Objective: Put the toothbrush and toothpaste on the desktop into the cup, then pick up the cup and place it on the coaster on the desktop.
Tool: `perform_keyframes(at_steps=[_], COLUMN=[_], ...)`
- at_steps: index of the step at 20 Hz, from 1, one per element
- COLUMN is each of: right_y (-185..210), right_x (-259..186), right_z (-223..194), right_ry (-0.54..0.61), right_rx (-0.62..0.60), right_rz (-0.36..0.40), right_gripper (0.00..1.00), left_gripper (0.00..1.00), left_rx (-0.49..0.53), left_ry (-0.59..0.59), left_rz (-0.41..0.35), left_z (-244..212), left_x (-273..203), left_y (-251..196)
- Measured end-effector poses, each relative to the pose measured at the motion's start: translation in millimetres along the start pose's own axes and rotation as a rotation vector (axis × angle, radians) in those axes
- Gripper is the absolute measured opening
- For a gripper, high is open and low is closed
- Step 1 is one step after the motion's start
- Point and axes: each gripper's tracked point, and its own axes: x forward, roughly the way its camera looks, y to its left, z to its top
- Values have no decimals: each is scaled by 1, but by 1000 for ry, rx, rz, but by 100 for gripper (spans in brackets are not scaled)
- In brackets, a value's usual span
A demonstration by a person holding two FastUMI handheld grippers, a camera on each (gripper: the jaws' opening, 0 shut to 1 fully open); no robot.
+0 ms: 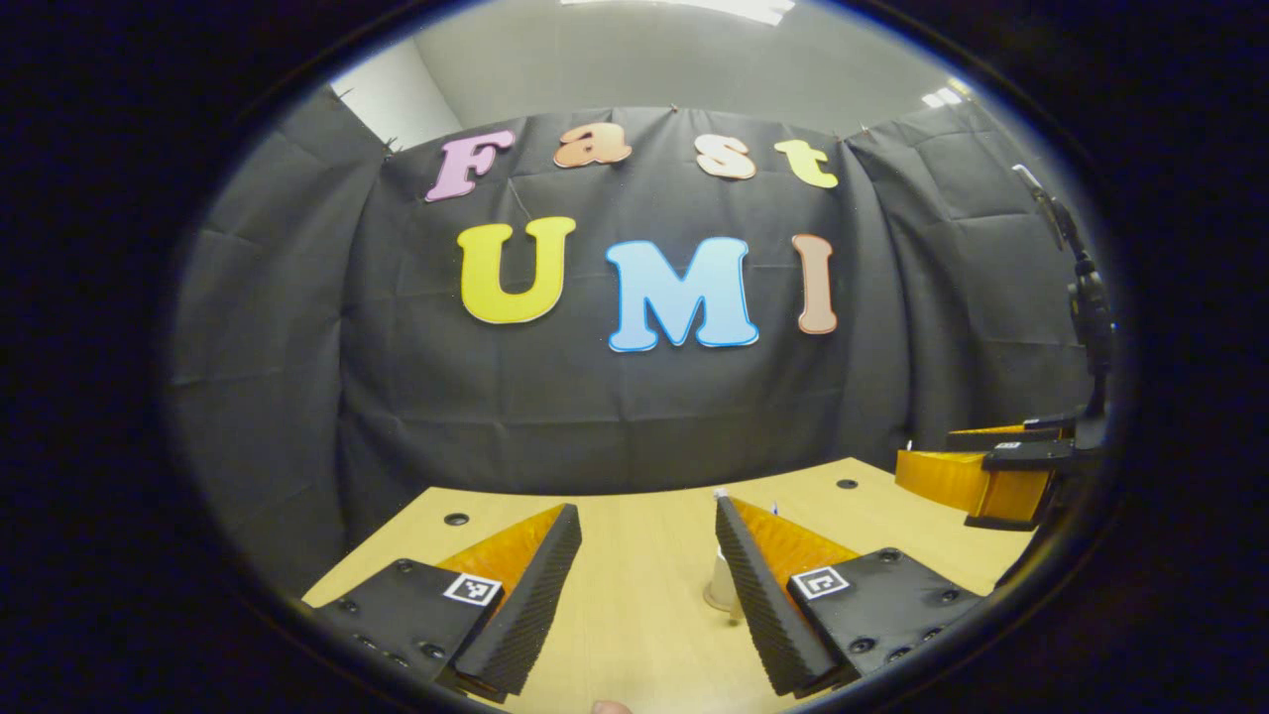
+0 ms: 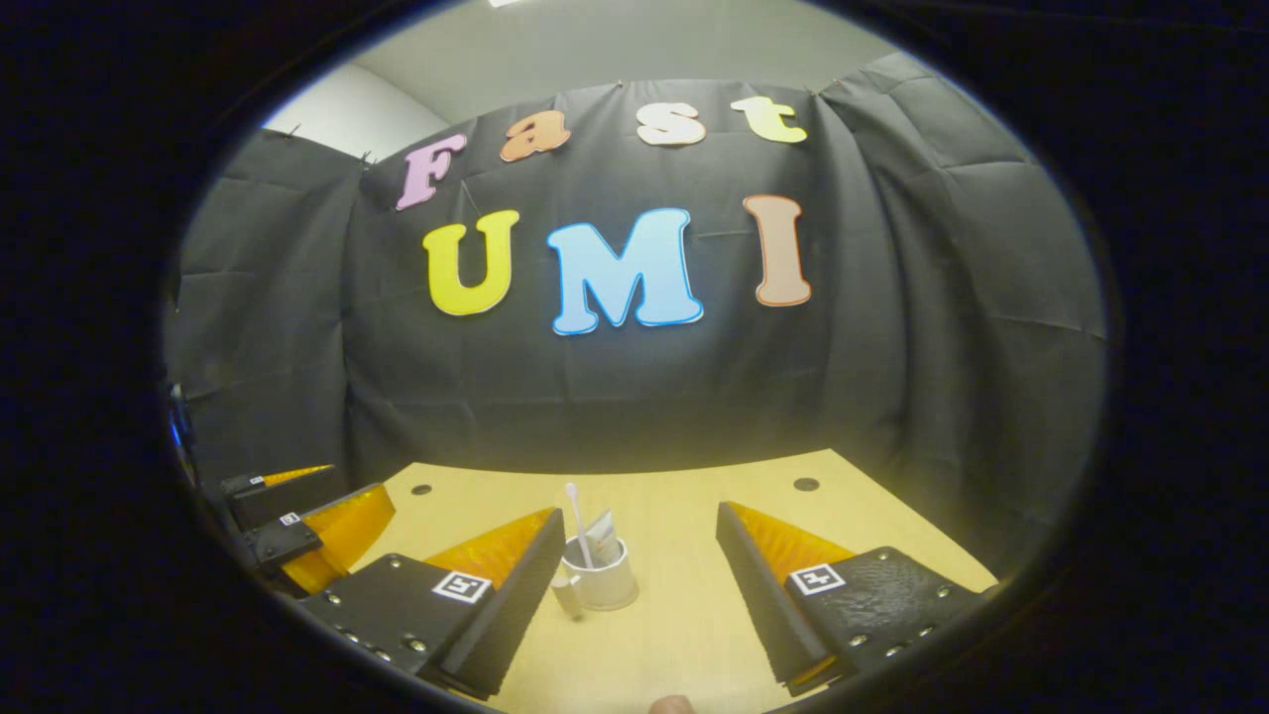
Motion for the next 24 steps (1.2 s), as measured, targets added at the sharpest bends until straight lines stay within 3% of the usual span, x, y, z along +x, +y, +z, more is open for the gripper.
perform_keyframes(at_steps=[16,17,18,19,24], right_y=[1,1,1,2,2], right_x=[-7,-8,-8,-7,-4], right_z=[-1,-1,-1,0,19], right_ry=[-12,-13,-15,-18,-55], right_rx=[-84,-90,-93,-93,-82], right_rz=[-56,-58,-61,-63,-76], right_gripper=[94,94,94,94,90], left_gripper=[99,90,91,99,99], left_rx=[-38,-42,-44,-47,-30], left_ry=[-12,-14,-14,-14,-29], left_rz=[-4,-4,-7,-9,-6], left_z=[-7,-6,-6,-6,3], left_x=[9,12,13,15,20], left_y=[27,29,30,32,36])
